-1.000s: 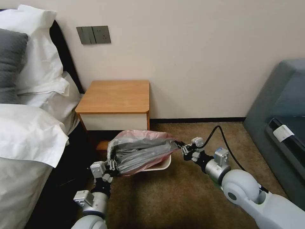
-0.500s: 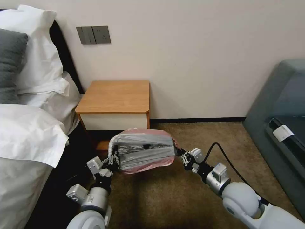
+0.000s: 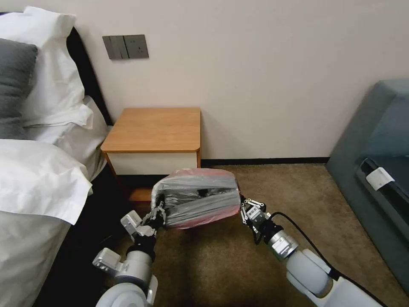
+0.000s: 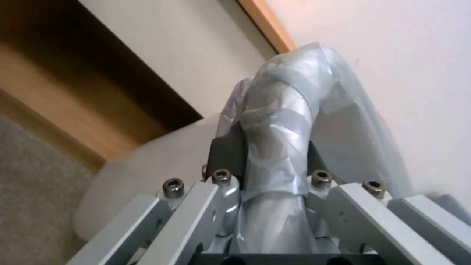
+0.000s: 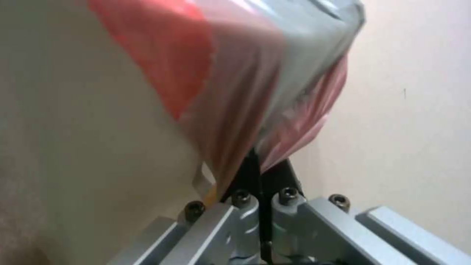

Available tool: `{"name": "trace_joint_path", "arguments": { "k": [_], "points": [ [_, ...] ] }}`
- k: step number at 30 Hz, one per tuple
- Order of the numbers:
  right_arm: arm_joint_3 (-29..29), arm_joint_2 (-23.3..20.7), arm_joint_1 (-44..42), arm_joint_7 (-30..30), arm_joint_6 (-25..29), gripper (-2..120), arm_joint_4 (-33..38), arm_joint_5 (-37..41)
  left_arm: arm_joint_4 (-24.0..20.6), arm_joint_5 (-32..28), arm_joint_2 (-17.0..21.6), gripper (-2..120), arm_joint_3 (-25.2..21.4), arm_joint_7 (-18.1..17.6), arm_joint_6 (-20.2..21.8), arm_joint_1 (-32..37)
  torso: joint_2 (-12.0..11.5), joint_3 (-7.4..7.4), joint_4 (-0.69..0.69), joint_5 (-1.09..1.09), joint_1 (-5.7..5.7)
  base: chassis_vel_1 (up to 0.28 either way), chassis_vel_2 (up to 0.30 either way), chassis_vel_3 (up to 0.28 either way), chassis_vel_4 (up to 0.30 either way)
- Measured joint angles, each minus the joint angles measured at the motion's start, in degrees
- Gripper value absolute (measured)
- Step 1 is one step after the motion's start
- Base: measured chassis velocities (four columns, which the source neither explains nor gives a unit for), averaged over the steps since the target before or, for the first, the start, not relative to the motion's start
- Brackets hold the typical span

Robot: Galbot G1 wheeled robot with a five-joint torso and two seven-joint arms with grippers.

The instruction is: Pick up the garbage bag from the table and place it over the trash can.

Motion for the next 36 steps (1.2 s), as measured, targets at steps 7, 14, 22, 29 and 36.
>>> {"name": "trace_joint_path", "arguments": {
  "k": [7,14,22,29,36],
  "points": [
    [0.19,1.41,0.35,1.86,0.09,0,-2.77,-7.50,-1.03,-0.62,-1.20,14,1.44,-0.23,0.52,0.54,0.00,0.00,0.00,0.00,0.00,0.000,0.000,0.000,0.000],
    [0.49,1.80,-0.10,3.04,0.38,6,-2.15,-11.21,0.93,1.73,-1.42,14,-0.17,-0.21,0.20,-0.23,0.00,0.00,0.00,0.00,0.00,0.000,0.000,0.000,0.000],
    [2.10,0.39,-2.69,3.26,0.60,30,1.69,-11.50,4.06,6.94,1.01,8,-5.59,0.12,-0.15,-1.56,0.00,0.00,0.00,-0.01,0.00,0.000,0.000,0.000,0.000],
    [3.27,-0.58,-3.64,3.35,0.77,57,5.13,-10.61,6.94,9.92,3.14,7,-10.24,2.35,-2.17,-2.90,0.00,0.00,0.00,-0.01,0.00,0.000,0.000,0.000,0.000],
    [3.24,0.06,-2.96,3.15,0.13,80,7.82,-4.14,9.62,12.39,3.18,7,-10.59,4.20,-4.62,-3.28,0.00,0.00,0.01,0.00,0.00,0.000,0.000,0.000,0.000]
  ]
}}
